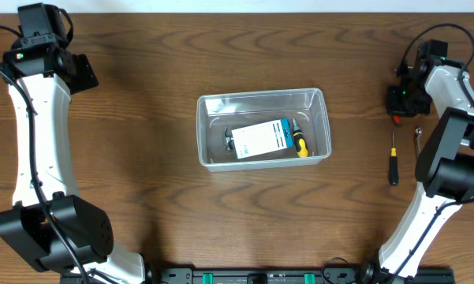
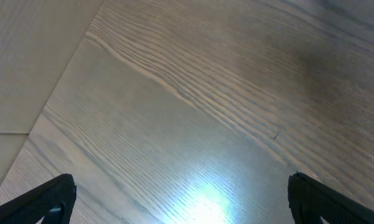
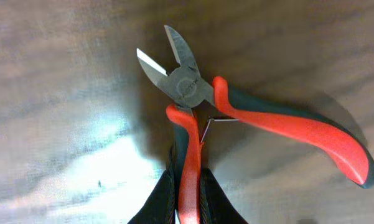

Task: Pack container
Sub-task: 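Lift the pliers with the right gripper and carry them over the container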

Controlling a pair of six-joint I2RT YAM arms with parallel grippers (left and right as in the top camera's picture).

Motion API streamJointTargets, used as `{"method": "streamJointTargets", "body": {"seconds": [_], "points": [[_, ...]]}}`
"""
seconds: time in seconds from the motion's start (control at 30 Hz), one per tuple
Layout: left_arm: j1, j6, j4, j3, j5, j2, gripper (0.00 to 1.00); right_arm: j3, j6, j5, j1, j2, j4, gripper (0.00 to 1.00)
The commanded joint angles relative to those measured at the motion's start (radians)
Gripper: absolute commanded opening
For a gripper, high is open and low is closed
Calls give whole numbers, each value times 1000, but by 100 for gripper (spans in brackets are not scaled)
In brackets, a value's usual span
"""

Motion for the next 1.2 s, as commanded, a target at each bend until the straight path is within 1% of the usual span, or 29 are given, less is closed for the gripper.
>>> {"method": "streamJointTargets", "body": {"seconds": [0.0,0.43,0.57,0.73,0.9,1.17], "points": [[2,-13,-3,24,-5,-21,98,79,19,26,16,37,-51,1],[2,-13,-3,24,-5,-21,98,513,19,24,118,37,-321,1],[2,-13,-3,24,-5,-21,98,630,20,21,186,37,-408,1],[2,-13,-3,24,-5,-21,98,747,62,21,282,32,-519,1],[2,-13,-3,24,-5,-21,98,821,106,21,387,5,-599,1],[2,-13,-3,24,-5,-21,98,826,190,22,530,-72,-648,1]]}}
